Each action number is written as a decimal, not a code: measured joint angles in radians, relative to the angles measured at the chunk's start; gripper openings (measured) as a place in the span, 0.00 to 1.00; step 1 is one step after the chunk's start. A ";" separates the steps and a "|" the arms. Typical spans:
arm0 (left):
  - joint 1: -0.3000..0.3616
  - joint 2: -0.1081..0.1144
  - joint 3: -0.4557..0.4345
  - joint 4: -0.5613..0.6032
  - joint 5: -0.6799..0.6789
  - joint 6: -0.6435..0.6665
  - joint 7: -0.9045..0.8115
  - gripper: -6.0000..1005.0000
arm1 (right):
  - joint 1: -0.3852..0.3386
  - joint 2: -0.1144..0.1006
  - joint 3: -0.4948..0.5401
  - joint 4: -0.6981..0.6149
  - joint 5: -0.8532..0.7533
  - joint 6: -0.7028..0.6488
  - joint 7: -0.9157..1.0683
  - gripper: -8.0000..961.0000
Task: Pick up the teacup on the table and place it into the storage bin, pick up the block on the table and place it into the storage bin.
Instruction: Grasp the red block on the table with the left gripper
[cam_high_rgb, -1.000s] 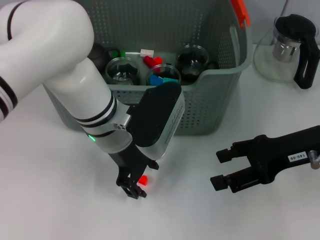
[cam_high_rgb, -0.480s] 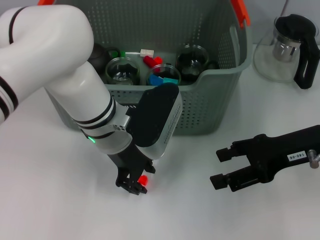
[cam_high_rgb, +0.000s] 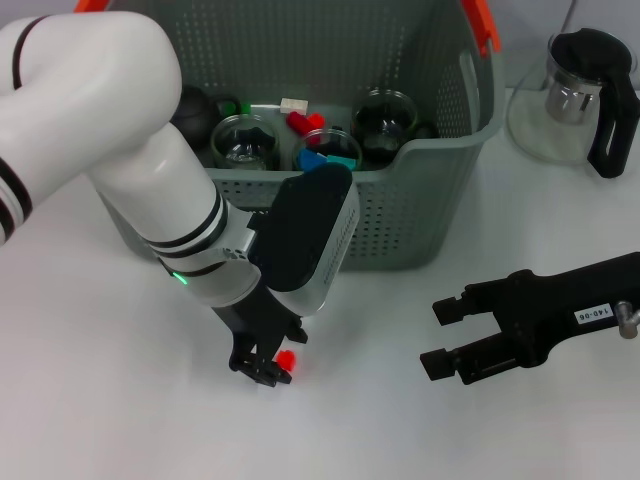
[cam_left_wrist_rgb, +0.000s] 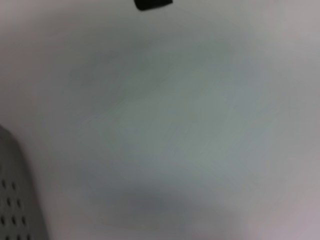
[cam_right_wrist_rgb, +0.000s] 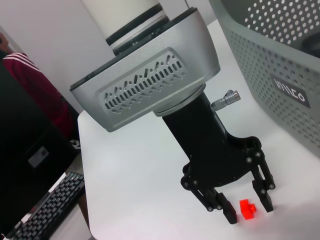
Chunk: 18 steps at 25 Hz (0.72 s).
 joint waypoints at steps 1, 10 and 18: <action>0.001 0.000 0.000 -0.001 0.004 -0.002 0.000 0.47 | 0.000 0.000 0.000 0.000 0.000 0.000 0.000 0.97; 0.002 -0.003 -0.001 -0.009 0.019 -0.001 -0.011 0.45 | 0.000 0.000 0.000 0.000 0.000 0.000 0.001 0.97; -0.010 -0.003 -0.007 -0.011 0.012 0.026 -0.037 0.36 | -0.001 0.000 0.005 0.000 0.000 0.000 0.001 0.97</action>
